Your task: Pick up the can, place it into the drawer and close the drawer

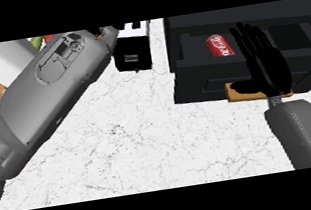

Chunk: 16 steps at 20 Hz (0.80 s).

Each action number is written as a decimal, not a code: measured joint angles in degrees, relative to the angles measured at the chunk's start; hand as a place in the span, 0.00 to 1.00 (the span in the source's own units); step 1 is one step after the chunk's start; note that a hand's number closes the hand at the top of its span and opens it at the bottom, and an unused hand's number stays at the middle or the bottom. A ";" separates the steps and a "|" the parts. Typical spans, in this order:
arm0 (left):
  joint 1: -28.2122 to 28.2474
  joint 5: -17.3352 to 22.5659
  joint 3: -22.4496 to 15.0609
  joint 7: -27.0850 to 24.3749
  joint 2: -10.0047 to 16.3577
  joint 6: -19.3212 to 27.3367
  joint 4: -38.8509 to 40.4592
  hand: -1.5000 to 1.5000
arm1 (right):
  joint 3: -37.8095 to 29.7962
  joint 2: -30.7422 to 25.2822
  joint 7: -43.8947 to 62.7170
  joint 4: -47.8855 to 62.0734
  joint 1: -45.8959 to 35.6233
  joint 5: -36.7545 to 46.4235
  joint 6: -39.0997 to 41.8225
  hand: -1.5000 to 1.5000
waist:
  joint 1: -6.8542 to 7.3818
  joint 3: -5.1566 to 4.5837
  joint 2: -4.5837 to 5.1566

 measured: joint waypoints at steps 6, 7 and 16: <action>3.85 -0.42 0.02 2.97 4.75 -1.52 -6.25 0.00 | -2.61 0.74 0.35 10.87 -6.48 2.45 -6.72 0.00 | 0.61 0.33 0.36; 4.33 -0.57 -0.06 3.50 5.02 -1.38 -7.10 0.00 | -3.12 1.00 0.41 13.03 -7.81 2.77 -8.15 0.00 | 0.68 0.41 0.49; 12.05 -2.40 0.20 4.99 8.93 -1.24 -15.77 0.00 | -7.59 0.79 -0.10 31.20 -20.56 3.66 -16.90 0.00 | 0.68 0.87 1.14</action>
